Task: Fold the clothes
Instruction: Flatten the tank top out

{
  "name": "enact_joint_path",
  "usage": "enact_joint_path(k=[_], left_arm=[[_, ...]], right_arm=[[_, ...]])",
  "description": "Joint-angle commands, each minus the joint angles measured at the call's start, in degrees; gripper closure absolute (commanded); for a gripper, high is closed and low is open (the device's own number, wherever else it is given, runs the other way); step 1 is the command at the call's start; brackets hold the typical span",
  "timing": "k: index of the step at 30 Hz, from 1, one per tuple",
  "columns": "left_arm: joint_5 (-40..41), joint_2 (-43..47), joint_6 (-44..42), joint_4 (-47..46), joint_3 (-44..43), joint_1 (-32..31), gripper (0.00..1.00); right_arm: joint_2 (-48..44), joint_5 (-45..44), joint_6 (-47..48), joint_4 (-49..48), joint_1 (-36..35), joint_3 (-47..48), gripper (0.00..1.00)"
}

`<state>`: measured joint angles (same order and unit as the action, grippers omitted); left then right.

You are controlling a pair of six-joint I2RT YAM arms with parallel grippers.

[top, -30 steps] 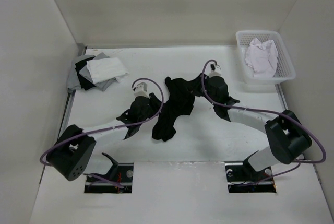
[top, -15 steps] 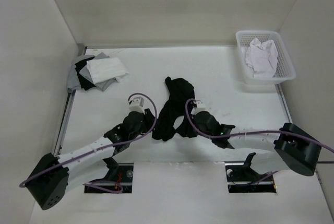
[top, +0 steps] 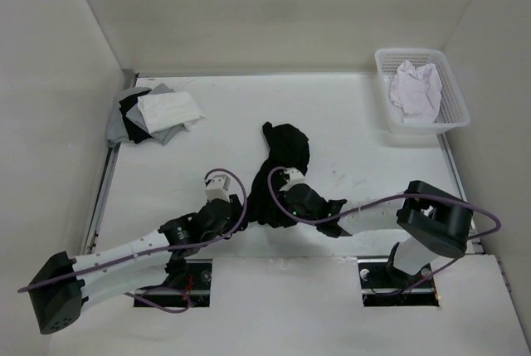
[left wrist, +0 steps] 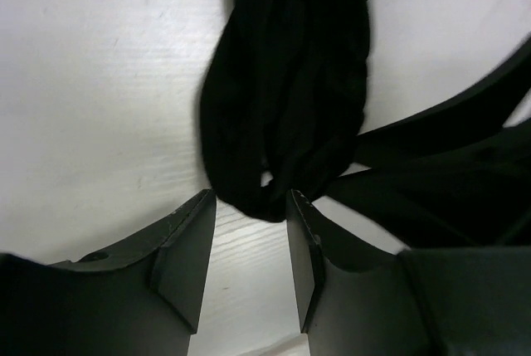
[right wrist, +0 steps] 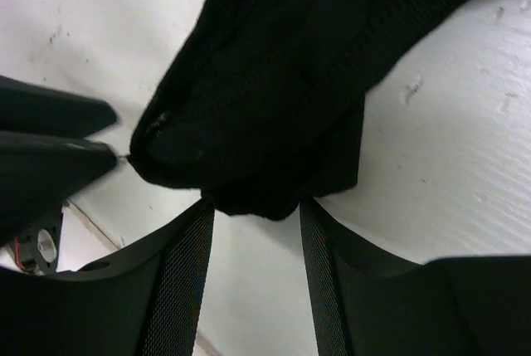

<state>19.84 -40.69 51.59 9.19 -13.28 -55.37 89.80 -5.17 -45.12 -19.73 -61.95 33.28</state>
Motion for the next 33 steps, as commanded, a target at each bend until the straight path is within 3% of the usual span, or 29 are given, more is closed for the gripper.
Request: enact_joint_path(k=[1,6,11,14,19,21,28,33], left_arm=[[1.96,-4.57,1.23,2.49,-3.42,-0.92,0.63],[3.63,-6.95,1.85,3.03,-4.3,-1.09,0.61],[2.14,-9.66,0.79,-2.93,-4.12,-0.39,0.58],[1.0,-12.91,-0.17,-6.8,-4.39,0.75,0.58],[-1.2,-16.1,-1.76,-10.78,-7.63,1.28,0.92],[-0.85,-12.6,-2.72,-9.46,-10.0,1.1,0.96],[3.71,5.69,-10.89,-0.32,-24.32,3.04,0.97],[7.14,9.05,-17.14,-1.28,-36.72,3.04,0.97]], right_arm=[[1.78,-1.16,-0.23,-1.98,-0.4,1.61,0.51],[0.82,-1.42,-0.32,-2.25,0.39,0.65,0.79],[-1.73,-1.51,0.04,-1.99,0.48,-0.32,0.91],[-3.13,-1.6,-0.05,-1.9,0.39,-0.84,0.94],[-11.81,-4.93,-0.4,1.6,0.39,-3.39,0.97],[-17.6,-6.16,-0.23,5.72,0.04,-3.66,0.98],[-48.0,-16.26,4.16,31.19,-4.17,4.05,0.99],[-57.72,-25.93,11.71,43.01,-9.62,19.17,0.99]])
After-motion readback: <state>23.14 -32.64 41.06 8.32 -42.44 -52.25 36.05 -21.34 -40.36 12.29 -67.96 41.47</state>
